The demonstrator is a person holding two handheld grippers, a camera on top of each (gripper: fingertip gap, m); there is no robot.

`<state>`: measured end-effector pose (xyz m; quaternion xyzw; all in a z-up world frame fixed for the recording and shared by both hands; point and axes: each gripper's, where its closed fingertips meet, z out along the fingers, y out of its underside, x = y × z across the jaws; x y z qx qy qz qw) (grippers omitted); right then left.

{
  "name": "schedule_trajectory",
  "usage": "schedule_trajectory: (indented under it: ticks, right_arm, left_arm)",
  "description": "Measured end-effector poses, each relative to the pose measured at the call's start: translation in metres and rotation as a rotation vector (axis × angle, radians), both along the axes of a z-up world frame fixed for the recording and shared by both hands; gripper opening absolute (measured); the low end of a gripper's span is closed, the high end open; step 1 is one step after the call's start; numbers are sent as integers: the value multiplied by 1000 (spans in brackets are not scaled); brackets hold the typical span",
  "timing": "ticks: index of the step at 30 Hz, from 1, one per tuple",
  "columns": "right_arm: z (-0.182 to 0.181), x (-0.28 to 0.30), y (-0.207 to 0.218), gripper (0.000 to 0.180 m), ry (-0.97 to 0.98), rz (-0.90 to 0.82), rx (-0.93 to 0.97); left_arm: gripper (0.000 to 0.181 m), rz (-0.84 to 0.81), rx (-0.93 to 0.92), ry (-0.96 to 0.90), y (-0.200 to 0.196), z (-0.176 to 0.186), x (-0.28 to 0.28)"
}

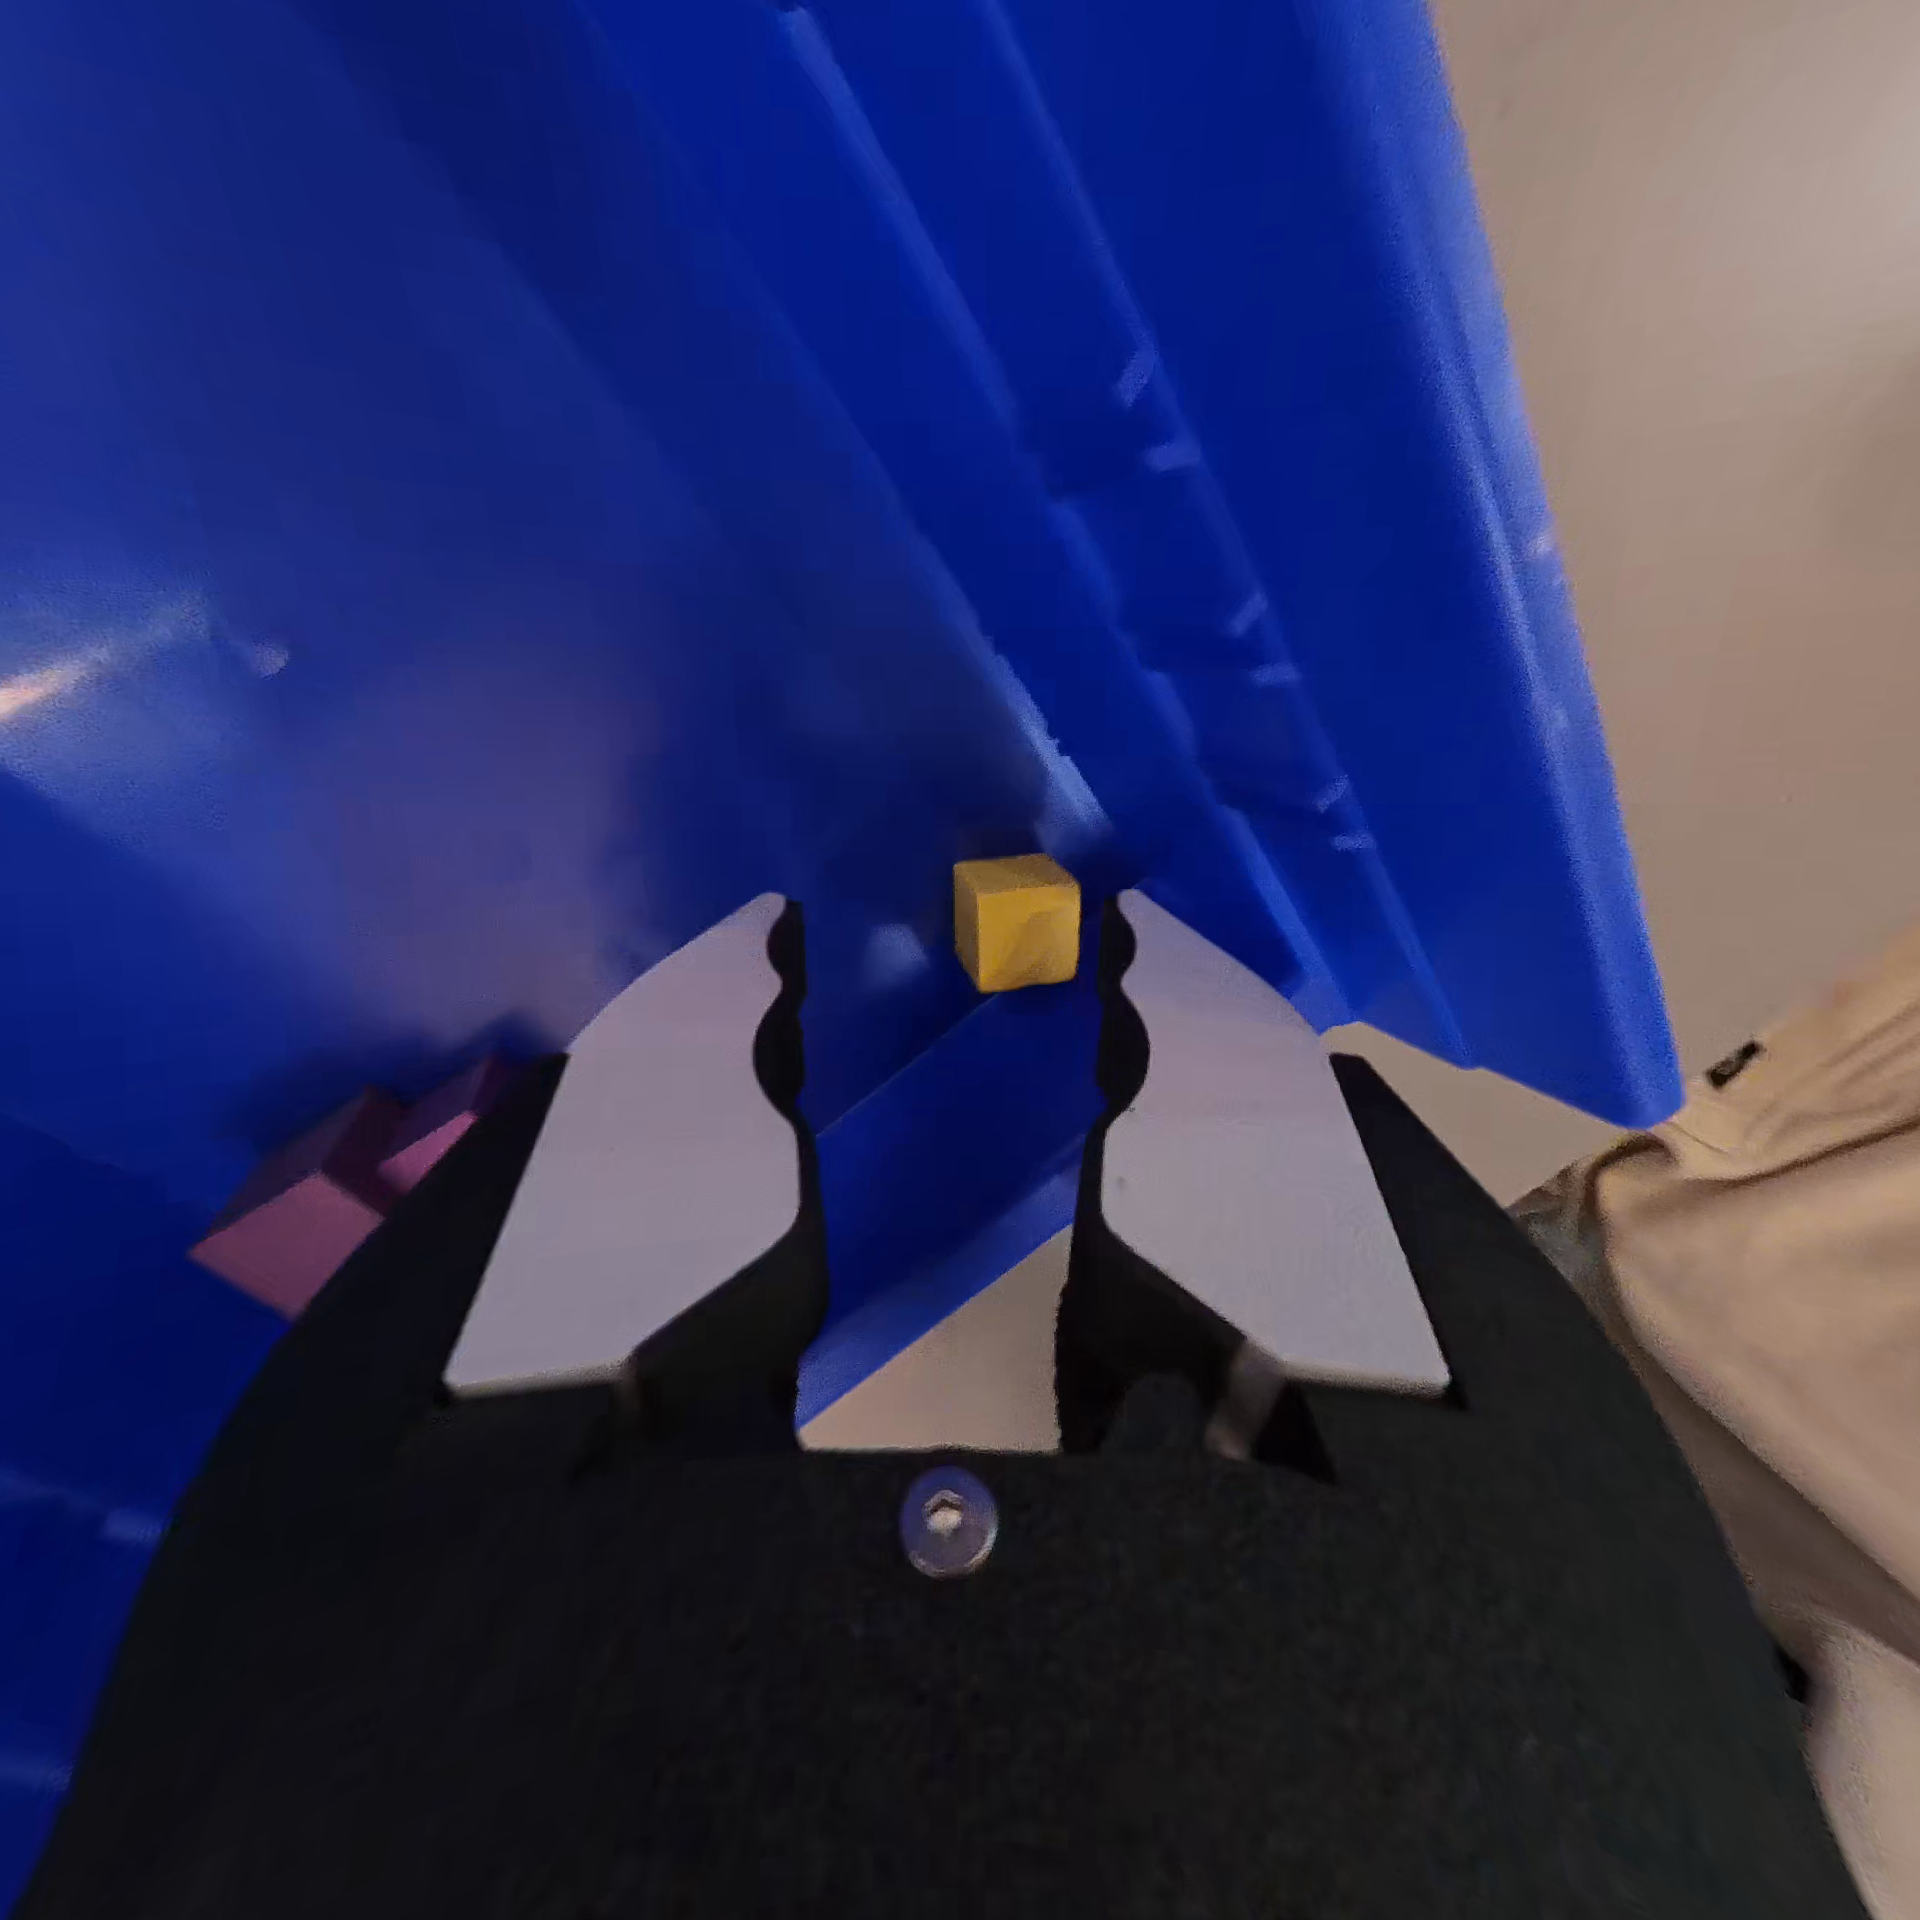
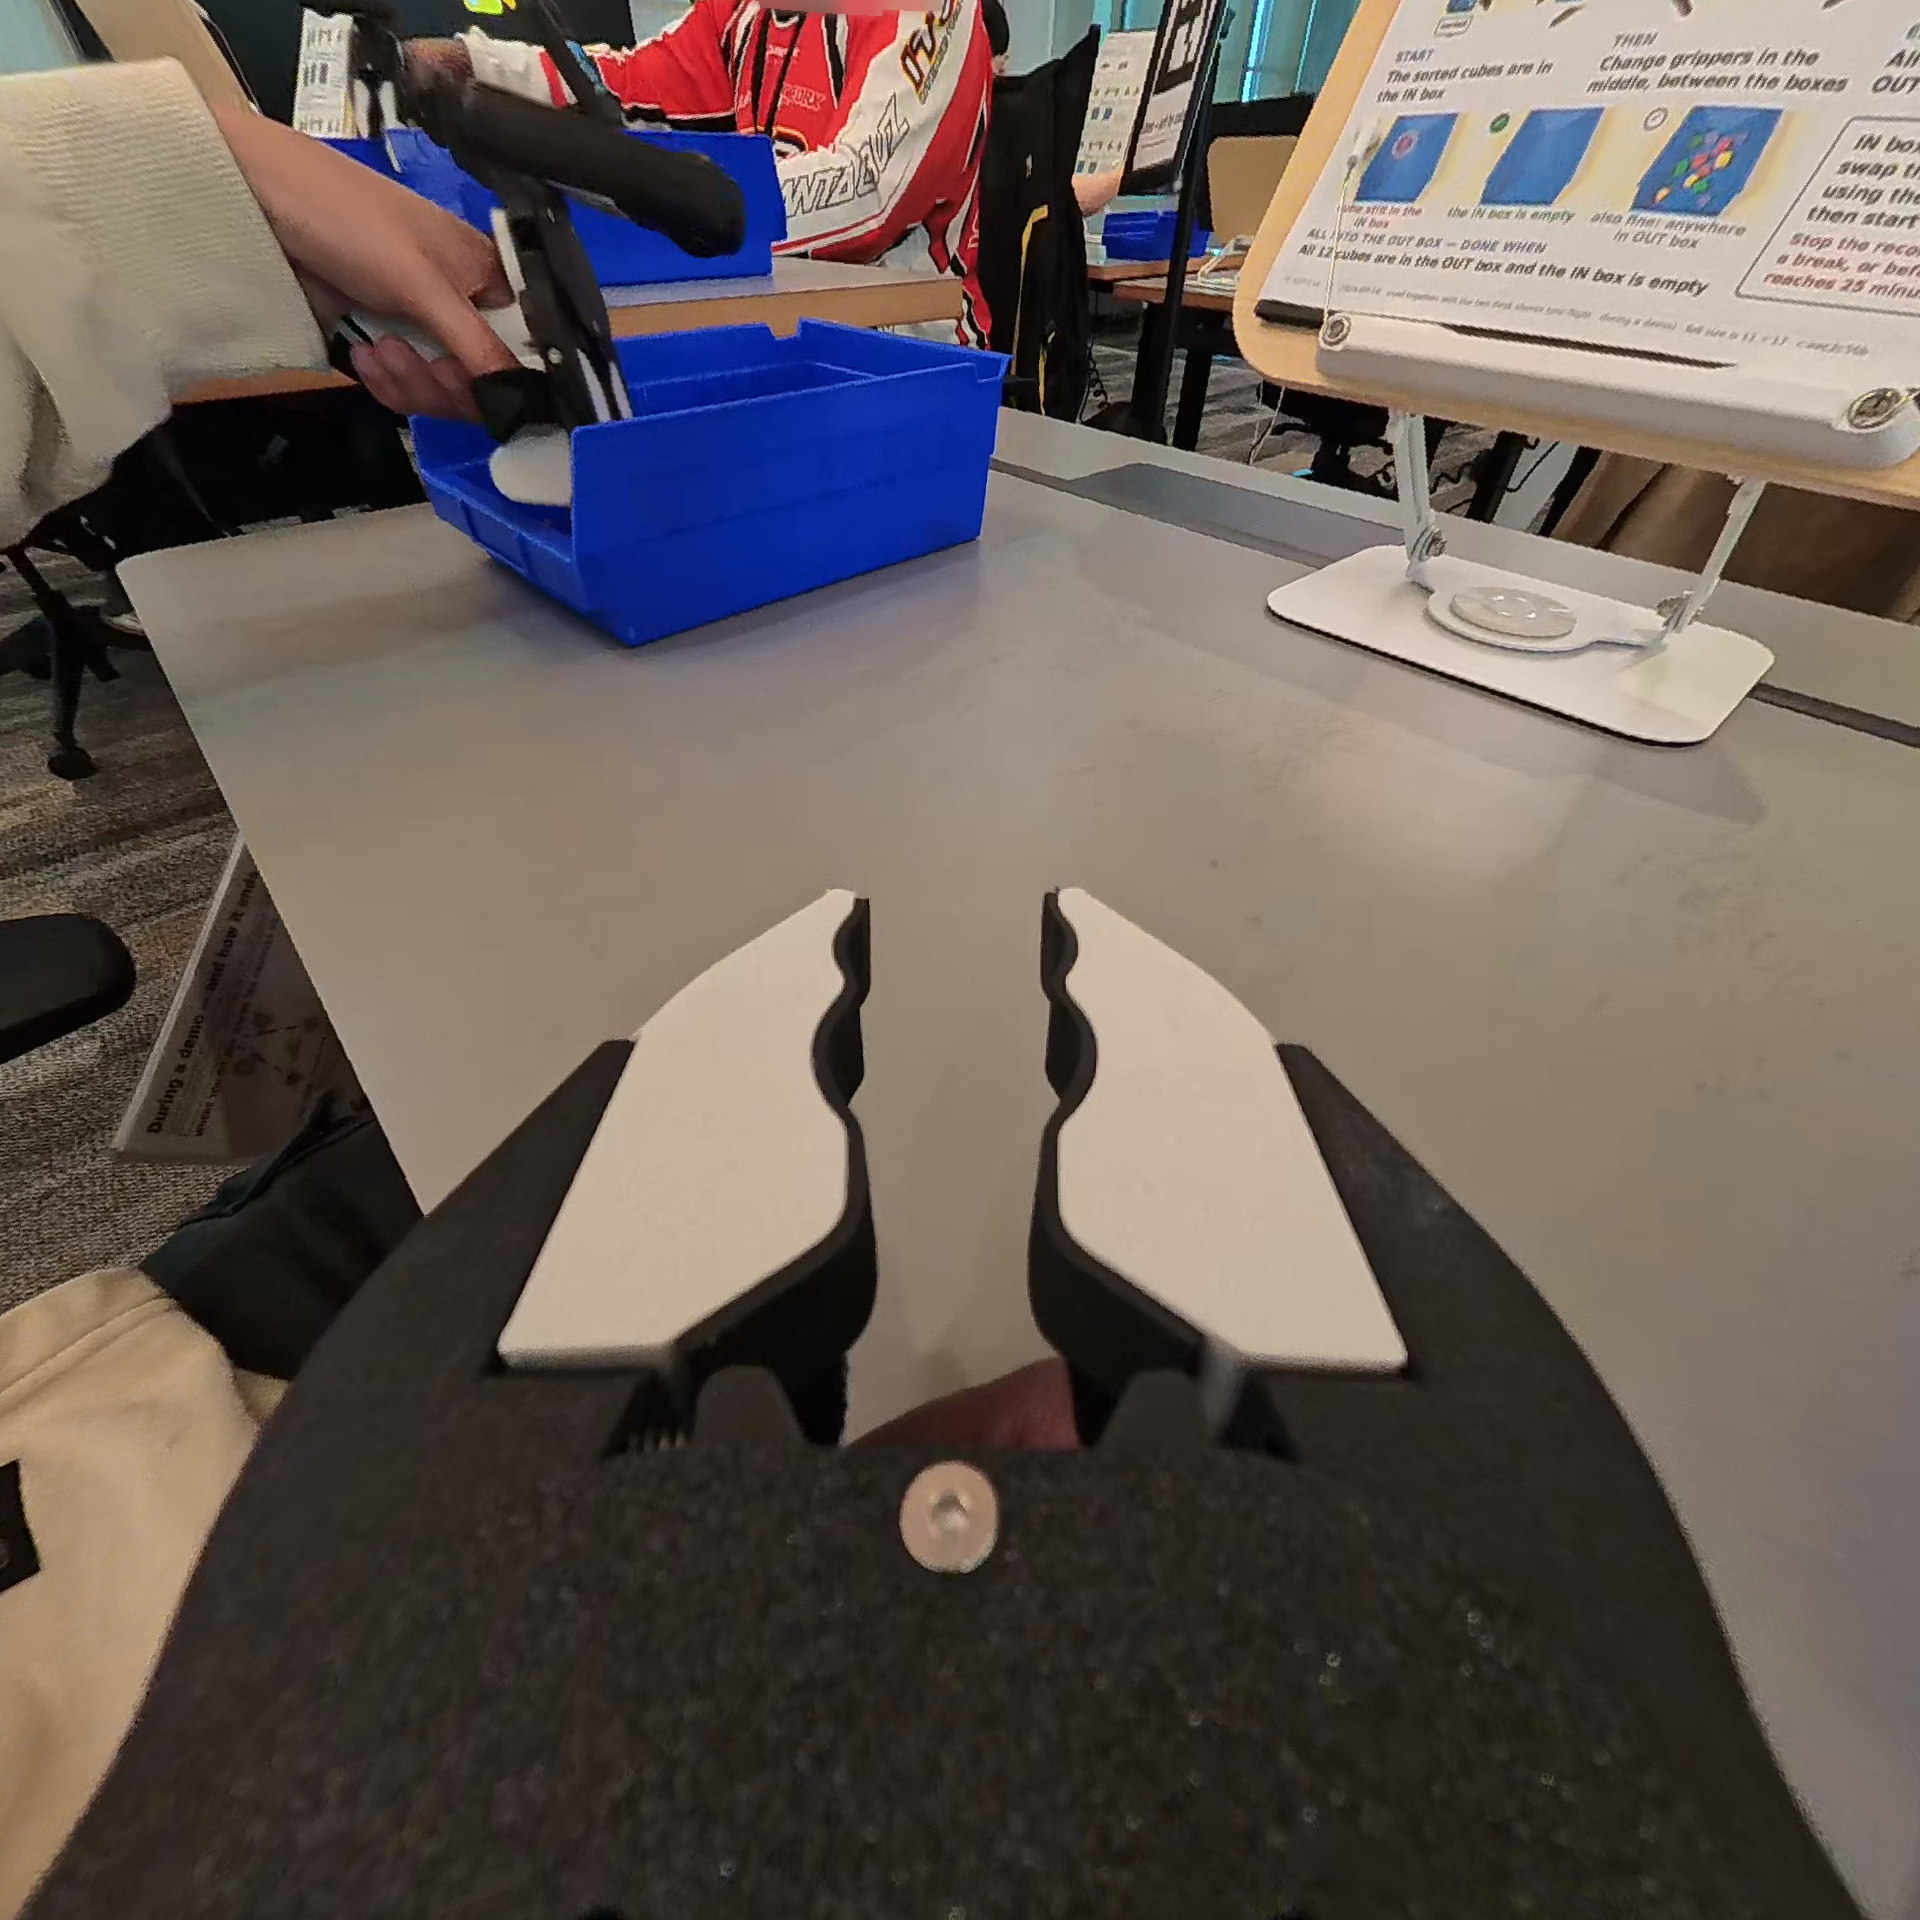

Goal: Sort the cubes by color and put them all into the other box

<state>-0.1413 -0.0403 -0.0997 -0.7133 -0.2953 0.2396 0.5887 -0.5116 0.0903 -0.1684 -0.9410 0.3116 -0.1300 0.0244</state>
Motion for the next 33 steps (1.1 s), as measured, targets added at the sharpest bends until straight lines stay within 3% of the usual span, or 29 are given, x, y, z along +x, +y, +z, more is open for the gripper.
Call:
schedule_trajectory:
  ticks: [4, 5, 8, 9, 10, 24, 29, 33]
  right_arm:
    - [-1, 3, 0, 31, 1, -5, -10]
    - [-2, 3, 0, 31, 0, -5, -14]
    - [-5, 3, 0, 31, -5, -3, -22]
    - [-5, 3, 0, 31, -7, -4, -24]
    - [-5, 3, 0, 31, -8, -3, -26]
    - [4, 7, 1, 31, 1, -5, -3]
    - [3, 6, 1, 31, -3, -1, -4]
    - [-2, 2, 2, 30, -3, 9, -26]
  left_arm:
    - [52, -14, -75, -21, -4, -10, 5]
    - [38, -26, -94, -36, -6, -12, 8]
    - [24, -20, -142, -77, -9, -12, 16]
    - [4, -15, -158, -104, -9, -10, 19]
    - [0, -3, -155, -118, -8, -9, 20]
    - [2, 58, -40, -42, 3, -6, -4]
    - [36, 18, -3, -19, -7, 7, 0]
    - [47, 9, -63, -5, -19, 0, 1]
